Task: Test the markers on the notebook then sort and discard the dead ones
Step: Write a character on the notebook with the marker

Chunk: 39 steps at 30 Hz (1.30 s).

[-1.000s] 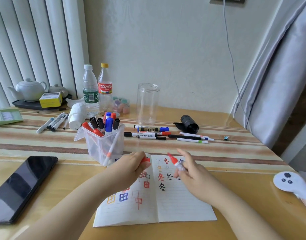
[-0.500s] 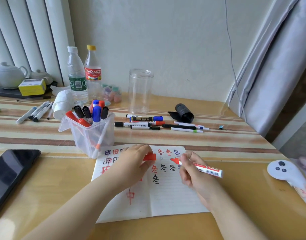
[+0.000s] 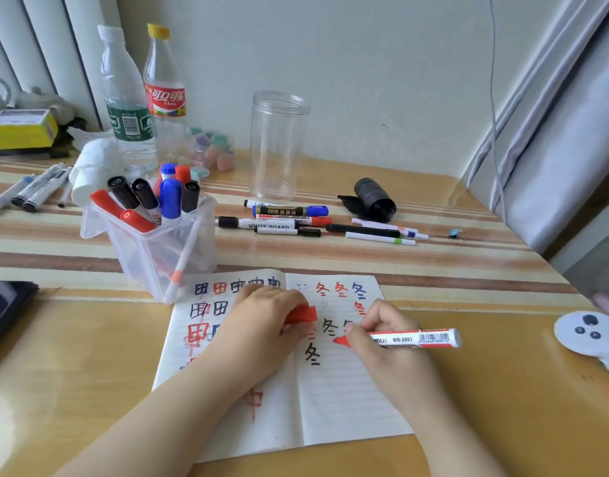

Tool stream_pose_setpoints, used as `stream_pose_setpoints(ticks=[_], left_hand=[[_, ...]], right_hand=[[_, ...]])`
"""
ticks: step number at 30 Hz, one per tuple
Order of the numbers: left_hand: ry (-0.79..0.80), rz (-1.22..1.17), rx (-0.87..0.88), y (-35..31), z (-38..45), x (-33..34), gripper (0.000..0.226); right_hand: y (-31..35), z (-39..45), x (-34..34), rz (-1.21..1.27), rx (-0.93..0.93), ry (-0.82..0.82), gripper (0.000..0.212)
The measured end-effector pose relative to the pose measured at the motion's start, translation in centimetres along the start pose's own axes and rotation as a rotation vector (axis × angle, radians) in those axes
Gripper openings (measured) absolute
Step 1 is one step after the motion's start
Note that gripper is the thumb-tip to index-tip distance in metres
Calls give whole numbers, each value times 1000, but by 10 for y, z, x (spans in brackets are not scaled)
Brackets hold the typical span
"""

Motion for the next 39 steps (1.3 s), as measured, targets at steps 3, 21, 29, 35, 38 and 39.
stream_pose_setpoints(ticks=[3, 21, 29, 35, 38, 39], left_hand=[[7, -16, -10, 2, 1, 1, 27], [-6, -38, -47, 3, -5, 1, 23], [-9, -47, -48, 3, -4, 1, 22], [-19, -47, -48, 3, -5, 0, 22], [8, -45, -56, 4, -4, 0, 31], [18, -44, -58, 4, -4, 1, 31]], right_hand=[[1, -1, 3, -48, -15, 34, 34], [-1, -2, 0, -119, -21, 14, 39], [5, -6, 4, -90, -11, 68, 36], [2, -5, -6, -98, -22, -26, 37], [1, -6, -2, -91, -16, 18, 38], [1, -6, -1, -94, -11, 37, 38]])
Point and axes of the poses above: each hand's wrist, its own z-axis towards the middle knuckle, its own x-axis out of the palm, y = z × x, the point moved 5 cm from there along z, towards the middle knuckle, and after that the axes turned 1 degree about -z, right-handed, at the moved point
